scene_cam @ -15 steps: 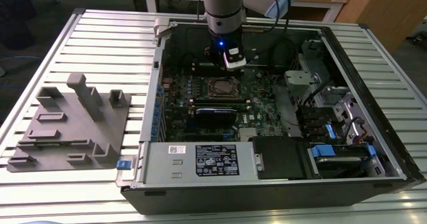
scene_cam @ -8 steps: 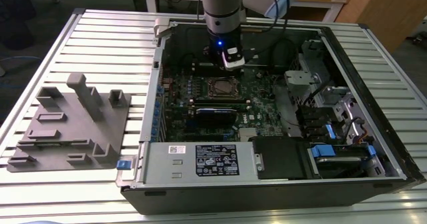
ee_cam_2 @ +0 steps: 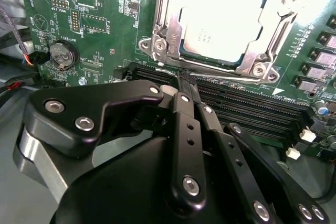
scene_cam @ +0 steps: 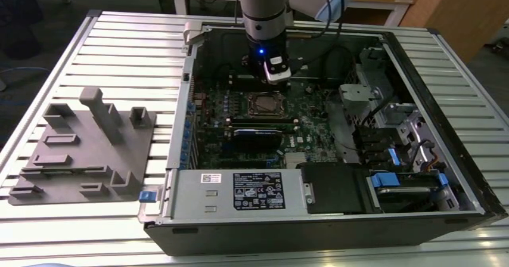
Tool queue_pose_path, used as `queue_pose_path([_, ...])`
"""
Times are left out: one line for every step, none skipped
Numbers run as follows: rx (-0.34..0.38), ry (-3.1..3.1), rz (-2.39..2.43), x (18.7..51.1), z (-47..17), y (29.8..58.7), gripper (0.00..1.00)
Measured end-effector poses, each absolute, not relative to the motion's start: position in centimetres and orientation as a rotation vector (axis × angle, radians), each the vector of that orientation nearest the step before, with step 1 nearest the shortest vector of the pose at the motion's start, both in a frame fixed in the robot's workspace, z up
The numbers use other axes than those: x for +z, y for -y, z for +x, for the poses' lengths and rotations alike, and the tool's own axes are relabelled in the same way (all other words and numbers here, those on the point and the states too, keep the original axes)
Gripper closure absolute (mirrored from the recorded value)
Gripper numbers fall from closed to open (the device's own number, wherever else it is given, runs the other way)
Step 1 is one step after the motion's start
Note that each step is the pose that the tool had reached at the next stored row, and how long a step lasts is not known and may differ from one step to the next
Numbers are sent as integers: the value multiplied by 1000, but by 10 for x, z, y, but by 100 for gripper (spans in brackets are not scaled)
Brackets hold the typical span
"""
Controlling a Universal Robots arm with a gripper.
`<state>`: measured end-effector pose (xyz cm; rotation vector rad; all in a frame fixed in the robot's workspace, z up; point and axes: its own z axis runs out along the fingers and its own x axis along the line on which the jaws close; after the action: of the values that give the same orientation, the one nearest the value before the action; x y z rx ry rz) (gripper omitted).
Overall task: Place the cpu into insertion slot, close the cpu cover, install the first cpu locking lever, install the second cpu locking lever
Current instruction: 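Install the first cpu locking lever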
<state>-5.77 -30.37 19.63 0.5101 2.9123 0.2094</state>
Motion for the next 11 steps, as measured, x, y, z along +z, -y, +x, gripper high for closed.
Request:
queue_pose_path([210,-2912,510,196,-58,304,89])
queue_pose_path([209,-2912,510,196,-58,304,89])
queue_pose_path([209,-2912,510,196,-58,304,89])
queue_pose_path([209,-2911,510,196,-58,304,89])
queue_pose_path([210,-2911,510,196,-58,304,89])
queue_pose_path([210,-2911,510,196,-58,304,89])
queue_pose_path([210,-2911,510,196,-58,304,89])
queue_pose_path([210,-2911,510,196,-58,304,89])
queue_pose_path([210,-2911,510,196,-58,304,89])
queue_pose_path([209,-2911,510,196,-58,305,89])
queue_pose_path([209,-2911,510,196,-58,305,89])
